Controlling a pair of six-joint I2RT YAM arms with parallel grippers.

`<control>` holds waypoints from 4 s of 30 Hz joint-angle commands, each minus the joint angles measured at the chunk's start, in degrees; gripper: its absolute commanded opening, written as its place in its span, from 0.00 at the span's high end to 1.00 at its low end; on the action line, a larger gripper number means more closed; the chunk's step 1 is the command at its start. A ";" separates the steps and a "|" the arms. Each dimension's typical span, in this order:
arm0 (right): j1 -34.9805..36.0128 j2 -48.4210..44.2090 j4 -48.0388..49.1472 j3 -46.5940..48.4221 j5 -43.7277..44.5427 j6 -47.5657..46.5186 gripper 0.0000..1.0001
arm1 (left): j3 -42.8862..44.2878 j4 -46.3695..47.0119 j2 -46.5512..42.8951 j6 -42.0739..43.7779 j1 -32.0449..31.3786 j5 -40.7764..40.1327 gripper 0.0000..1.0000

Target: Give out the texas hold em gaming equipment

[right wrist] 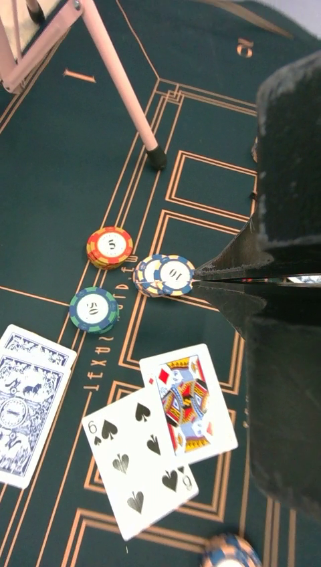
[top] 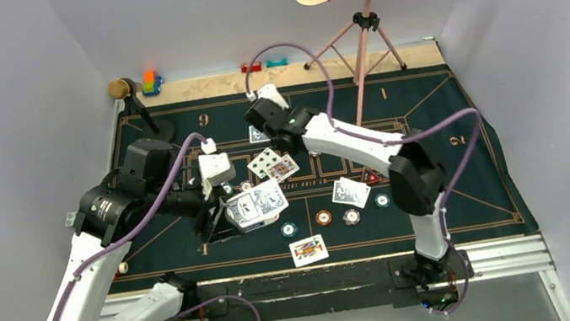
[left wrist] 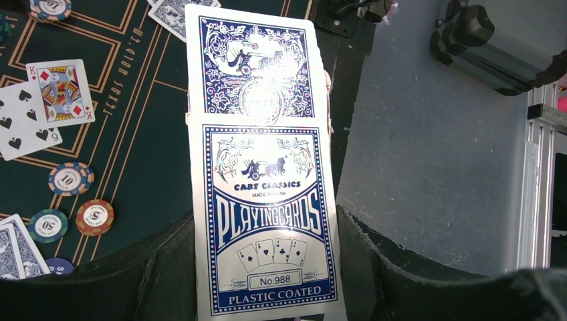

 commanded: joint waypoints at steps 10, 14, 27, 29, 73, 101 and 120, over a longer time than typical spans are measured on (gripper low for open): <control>6.63 12.33 4.11 4.62 16.88 -4.86 1.00 | 2.23 0.80 0.49 0.70 0.33 1.97 1.00; 8.61 13.80 4.27 3.25 15.03 -2.55 1.00 | 2.14 1.10 0.80 0.53 0.34 1.88 1.00; 12.35 17.21 3.35 0.37 10.17 3.58 1.00 | 2.06 1.41 1.11 0.38 0.33 1.53 1.00; 12.88 17.39 3.66 -0.48 8.69 4.30 1.00 | 1.96 1.47 0.99 0.25 0.37 1.49 1.00; 8.67 9.26 15.63 -10.83 -16.44 9.04 0.44 | 1.39 1.76 0.39 0.28 0.33 0.33 1.00; 3.05 2.57 16.67 -8.99 -17.82 5.75 0.47 | 2.16 1.48 0.91 0.52 0.38 0.35 1.00; -9.13 -29.60 12.28 -14.09 -45.63 16.35 0.14 | -1.03 3.42 0.36 1.37 0.32 -1.18 1.00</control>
